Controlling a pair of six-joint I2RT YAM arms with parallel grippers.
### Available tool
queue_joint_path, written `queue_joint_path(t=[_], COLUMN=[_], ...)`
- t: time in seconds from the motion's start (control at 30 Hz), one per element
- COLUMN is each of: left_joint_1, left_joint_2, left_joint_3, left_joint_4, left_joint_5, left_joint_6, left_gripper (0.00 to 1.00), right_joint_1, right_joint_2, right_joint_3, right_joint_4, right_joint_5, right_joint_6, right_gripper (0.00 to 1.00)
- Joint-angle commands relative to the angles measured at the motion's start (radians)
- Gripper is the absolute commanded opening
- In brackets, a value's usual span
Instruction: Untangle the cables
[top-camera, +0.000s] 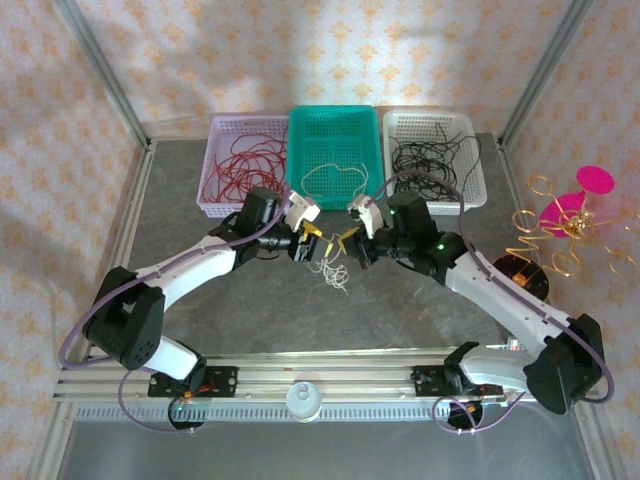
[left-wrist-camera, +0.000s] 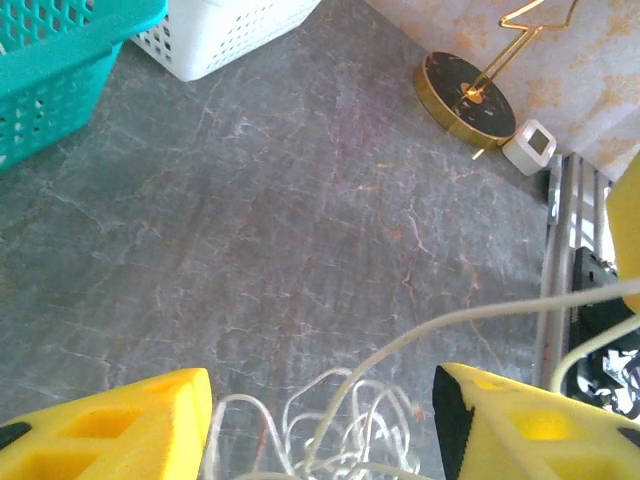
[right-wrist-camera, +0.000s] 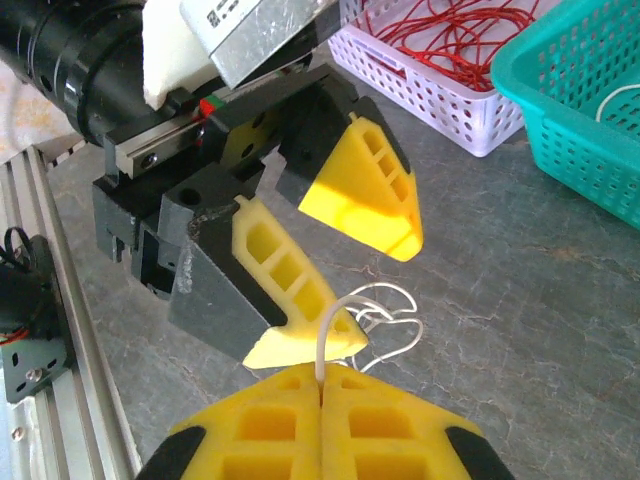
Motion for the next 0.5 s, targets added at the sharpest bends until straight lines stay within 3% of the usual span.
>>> queue_joint_path(t=[0.0, 0.17, 0.23, 0.33, 0.47], left_joint_1=[0.005, -0.004, -0.012, -0.014, -0.016], left_joint_2=[0.011, 0.043, 0.053, 0.064, 0.049], left_joint_3=[0.043, 0.080, 0.090, 0.094, 0.078], left_joint_4=[-0.045, -0.075, -0.085, -0.069, -0.014], left_joint_5=[0.018, 0.051, 0.025, 0.004, -0.027], left_joint_6=[0.097, 0.157, 0.177, 0.184, 0.150], left_gripper=[0.62, 0.63, 0.58, 0.41, 0.04], right_joint_1=[0.003, 0.003, 0.003, 0.003, 0.002], right_joint_2=[0.025, 0.050, 0.062, 0.081, 0.079], right_joint_3=[0.050, 0.088, 0.105, 0.127, 0.134], right_joint_4=[-0.078, -0.095, -0.107, -0.126, -0.137], right_joint_5=[-0.049, -0.071, -0.076, -0.090, -0.077], right_joint_6=[-0.065, -0.084, -0.093, -0.102, -0.108], right_gripper=[0.00, 0.00, 0.00, 0.00, 0.00])
